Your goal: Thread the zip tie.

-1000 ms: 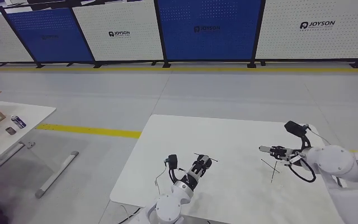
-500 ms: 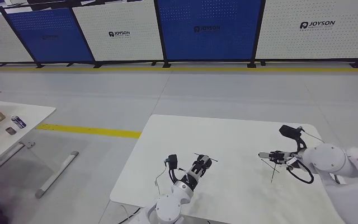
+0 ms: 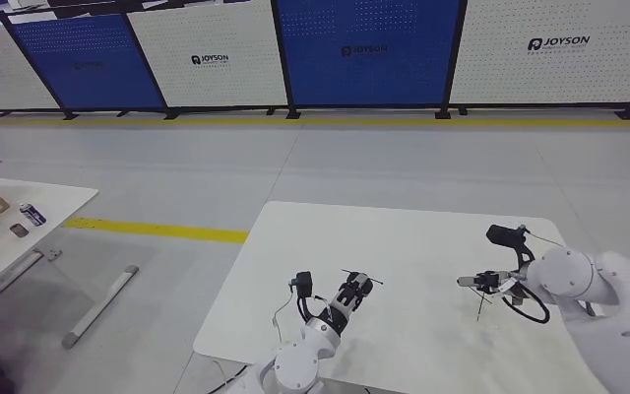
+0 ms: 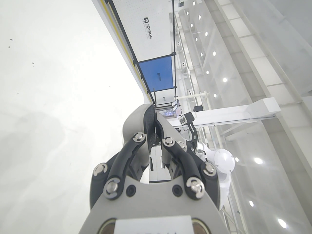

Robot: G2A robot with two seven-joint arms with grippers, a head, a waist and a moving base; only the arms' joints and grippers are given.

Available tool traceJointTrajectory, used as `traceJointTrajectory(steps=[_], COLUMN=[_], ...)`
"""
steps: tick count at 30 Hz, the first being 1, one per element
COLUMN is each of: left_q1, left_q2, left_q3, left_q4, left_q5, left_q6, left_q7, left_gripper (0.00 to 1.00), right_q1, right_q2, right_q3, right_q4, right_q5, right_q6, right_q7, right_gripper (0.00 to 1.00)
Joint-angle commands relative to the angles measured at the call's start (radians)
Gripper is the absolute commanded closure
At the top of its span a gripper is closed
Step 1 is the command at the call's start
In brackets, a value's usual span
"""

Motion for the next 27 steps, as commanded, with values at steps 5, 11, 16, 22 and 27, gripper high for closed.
traceJointTrajectory(steps=[5, 11, 16, 22, 27], left_q1=[0.0, 0.0, 0.0, 0.0, 0.0], left_q2=[0.0, 0.0, 0.0, 0.0, 0.0], left_q3=[0.0, 0.0, 0.0, 0.0, 0.0], left_q4=[0.0, 0.0, 0.0, 0.0, 0.0], left_q5=[0.0, 0.0, 0.0, 0.0, 0.0], left_q6=[0.0, 0.0, 0.0, 0.0, 0.0], left_q7=[0.0, 0.0, 0.0, 0.0, 0.0], left_gripper=[1.0, 1.0, 1.0, 1.0, 1.0], right_q1=[0.013, 0.024, 0.004, -0.011, -0.013], right_q2=[-0.001, -0.001, -0.001, 0.008, 0.011], right_q3=[-0.019, -0.021, -0.018, 0.011, 0.01], right_q4=[0.052, 0.063, 0.065, 0.055, 0.042], right_q5=[0.034, 0.043, 0.064, 0.063, 0.037], right_q6=[-0.053, -0.052, -0.097, -0.113, -0.088], right_q7=[0.02, 0.02, -0.013, -0.013, 0.014], right_gripper=[0.0, 0.0, 0.0, 0.61, 0.73])
